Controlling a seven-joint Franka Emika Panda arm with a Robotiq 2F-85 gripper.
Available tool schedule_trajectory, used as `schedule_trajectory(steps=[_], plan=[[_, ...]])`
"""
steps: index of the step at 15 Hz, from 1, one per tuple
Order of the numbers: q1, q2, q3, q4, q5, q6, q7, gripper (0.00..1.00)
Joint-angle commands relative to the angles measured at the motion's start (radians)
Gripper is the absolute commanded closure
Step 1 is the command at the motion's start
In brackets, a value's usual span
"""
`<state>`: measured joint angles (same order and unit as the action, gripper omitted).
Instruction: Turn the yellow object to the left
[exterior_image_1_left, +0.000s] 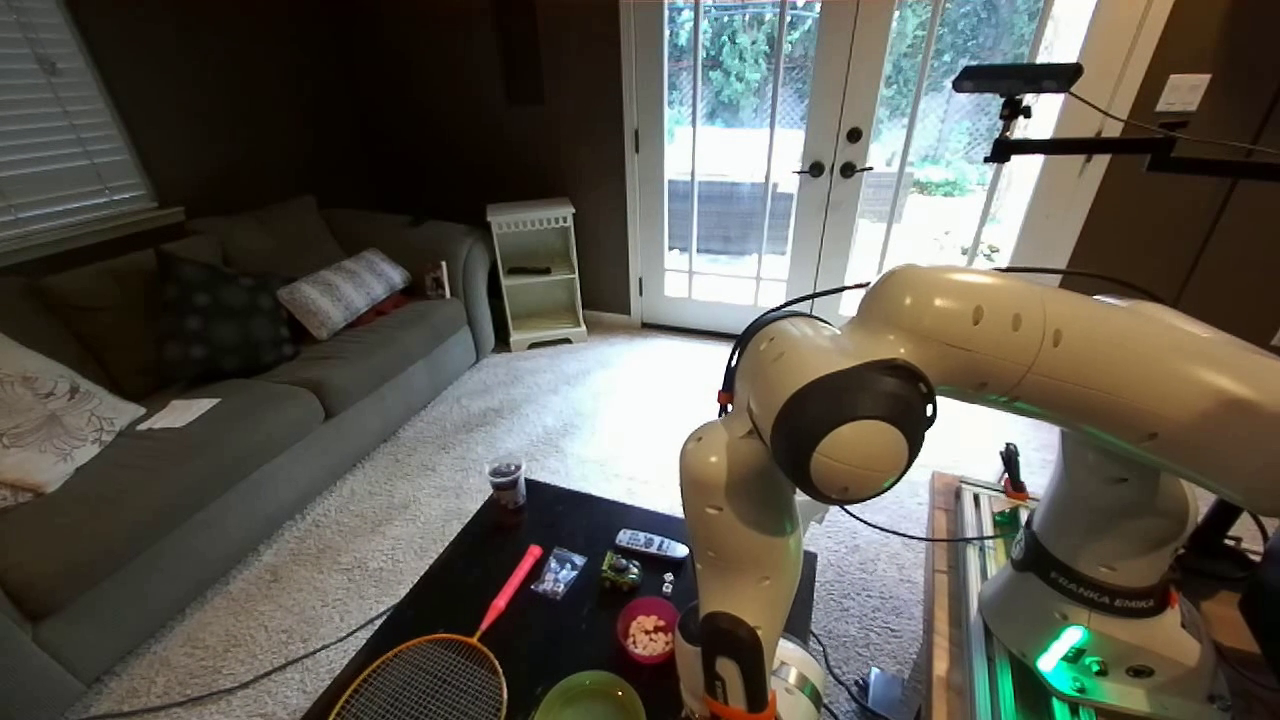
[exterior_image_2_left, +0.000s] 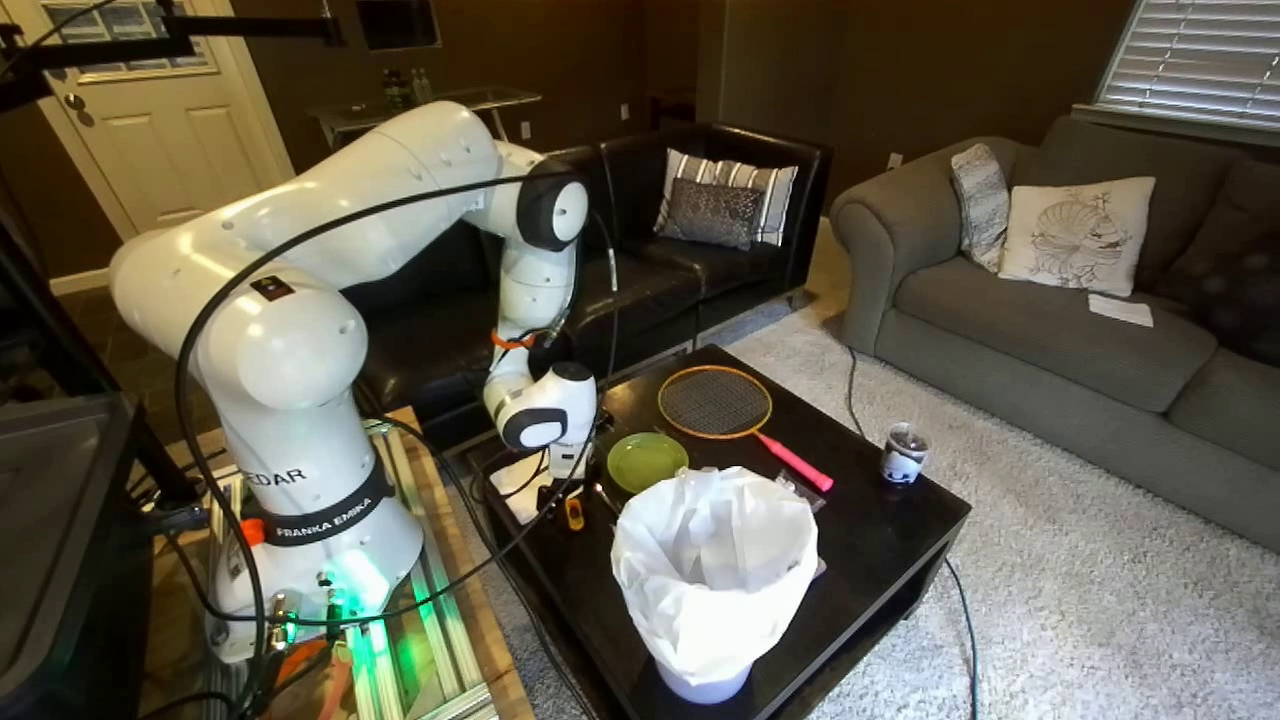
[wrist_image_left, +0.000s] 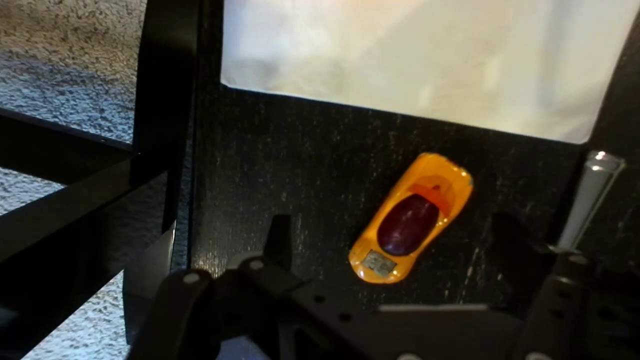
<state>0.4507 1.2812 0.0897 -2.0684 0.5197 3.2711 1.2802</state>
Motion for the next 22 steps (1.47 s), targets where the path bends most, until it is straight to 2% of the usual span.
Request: schedule_trajectory(steps=[1, 4, 5, 7, 15, 16, 19, 22], plan=[[-0.04, 0.056, 0.023, 0.06, 0.006, 0.022, 0.015, 0.0], [-0.058, 0.074, 0.031, 0.082, 0.008, 0.026, 0.016, 0.02], [-0.063, 0.077, 0.033, 0.086, 0.009, 0.029, 0.017, 0.27], [-0.066, 0.083, 0.035, 0.093, 0.013, 0.033, 0.021, 0.31], [-0.058, 0.076, 0.035, 0.084, 0.007, 0.098, 0.014, 0.89], [-0.059, 0.073, 0.036, 0.079, 0.002, 0.099, 0.006, 0.92], [-0.053, 0.053, 0.027, 0.055, -0.016, 0.09, -0.037, 0.92], [-0.059, 0.037, 0.027, 0.036, -0.068, 0.086, -0.144, 0.92]])
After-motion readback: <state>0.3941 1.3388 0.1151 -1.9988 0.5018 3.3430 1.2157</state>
